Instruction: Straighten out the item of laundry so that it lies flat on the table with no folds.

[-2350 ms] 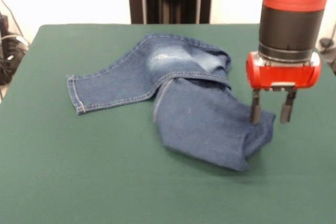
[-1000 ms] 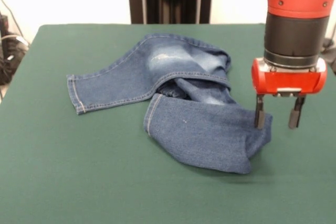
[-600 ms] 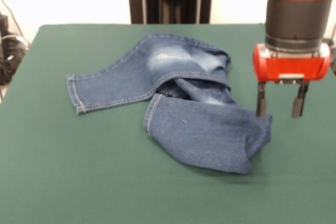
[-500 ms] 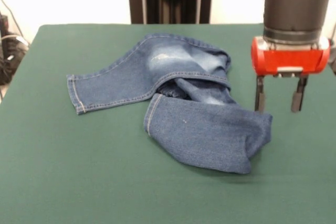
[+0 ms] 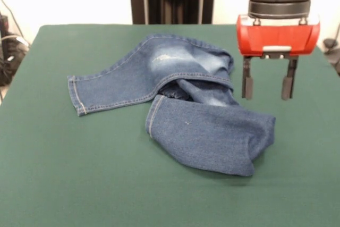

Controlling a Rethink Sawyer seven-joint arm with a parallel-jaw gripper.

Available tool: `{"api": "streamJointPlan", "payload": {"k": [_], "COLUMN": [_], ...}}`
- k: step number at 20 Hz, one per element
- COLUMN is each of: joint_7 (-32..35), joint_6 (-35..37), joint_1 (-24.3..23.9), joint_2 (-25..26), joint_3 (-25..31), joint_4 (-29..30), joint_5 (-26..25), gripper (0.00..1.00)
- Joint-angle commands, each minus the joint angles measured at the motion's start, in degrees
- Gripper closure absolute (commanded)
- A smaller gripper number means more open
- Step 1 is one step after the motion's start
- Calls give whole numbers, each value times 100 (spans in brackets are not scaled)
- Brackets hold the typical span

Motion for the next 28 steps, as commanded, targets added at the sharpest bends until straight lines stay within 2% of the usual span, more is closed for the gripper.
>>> {"api": "streamJointPlan", "payload": {"k": [1,8,15,22,28], "joint_7": [1129,1085,883,802,540], "joint_6": [-313,37,71,187,195], "joint_1": [-30,127,-31,-112,-365], "joint_2": [378,619,584,484,483], "joint_3": [816,439,504,313,360], "joint_4": [655,398,559,700,859], "joint_5": [78,-56,-200,-377,-546], "gripper": [0,0,0,0,0]}}
